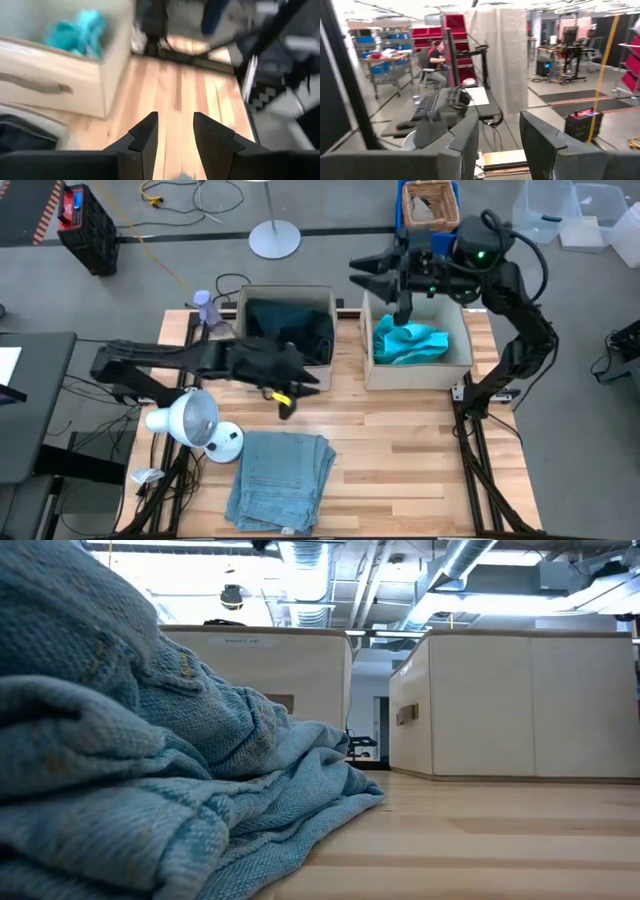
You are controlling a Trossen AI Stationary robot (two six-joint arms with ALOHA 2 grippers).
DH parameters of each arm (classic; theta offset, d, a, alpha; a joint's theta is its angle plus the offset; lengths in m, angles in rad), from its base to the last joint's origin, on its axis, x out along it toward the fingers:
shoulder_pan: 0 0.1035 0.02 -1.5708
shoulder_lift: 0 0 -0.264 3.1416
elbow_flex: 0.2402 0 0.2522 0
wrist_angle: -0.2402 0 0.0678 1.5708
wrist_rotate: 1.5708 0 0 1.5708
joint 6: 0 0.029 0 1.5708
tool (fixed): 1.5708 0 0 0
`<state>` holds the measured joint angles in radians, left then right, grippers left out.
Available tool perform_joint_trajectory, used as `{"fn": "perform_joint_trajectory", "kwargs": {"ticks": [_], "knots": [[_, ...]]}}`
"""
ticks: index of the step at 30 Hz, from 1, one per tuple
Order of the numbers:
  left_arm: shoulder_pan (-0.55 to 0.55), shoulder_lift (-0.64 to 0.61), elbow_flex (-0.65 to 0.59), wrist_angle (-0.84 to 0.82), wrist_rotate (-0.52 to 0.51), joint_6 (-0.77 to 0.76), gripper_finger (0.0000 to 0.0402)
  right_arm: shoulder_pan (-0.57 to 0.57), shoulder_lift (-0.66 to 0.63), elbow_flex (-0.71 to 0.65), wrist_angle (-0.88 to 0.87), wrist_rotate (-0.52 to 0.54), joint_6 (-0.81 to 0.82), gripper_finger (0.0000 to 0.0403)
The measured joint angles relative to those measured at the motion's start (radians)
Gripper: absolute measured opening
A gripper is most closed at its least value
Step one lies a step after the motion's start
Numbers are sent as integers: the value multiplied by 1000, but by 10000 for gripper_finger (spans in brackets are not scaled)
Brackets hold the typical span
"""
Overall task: Sort clothes
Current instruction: Put the blue jeans into the right laundry organizer
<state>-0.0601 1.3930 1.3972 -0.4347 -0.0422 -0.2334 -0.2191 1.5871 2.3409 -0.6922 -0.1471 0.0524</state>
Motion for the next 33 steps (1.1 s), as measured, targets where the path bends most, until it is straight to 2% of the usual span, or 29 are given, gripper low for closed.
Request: {"fn": "perform_joint_trajectory", "kwargs": {"ticks": [5, 10, 16, 22, 27, 33], "knots": [[-5, 129, 71, -87, 94, 64, 119, 33, 3, 0, -9, 0, -4, 154], [-9, 237, 112, -210, 113, 130, 119, 56, 4, 0, -35, 1, -9, 154], [-13, 338, 113, -261, 144, 157, 119, 85, 4, 0, -48, 0, -12, 154], [-31, 408, 113, -275, 162, 176, 119, 111, 4, 0, -87, 1, -20, 154], [-40, 456, 113, -321, 248, 196, 119, 134, 4, 0, -91, 1, -27, 154], [-69, 460, 98, -359, 257, 270, 126, 141, 4, 0, -138, 1, -23, 154]]}}
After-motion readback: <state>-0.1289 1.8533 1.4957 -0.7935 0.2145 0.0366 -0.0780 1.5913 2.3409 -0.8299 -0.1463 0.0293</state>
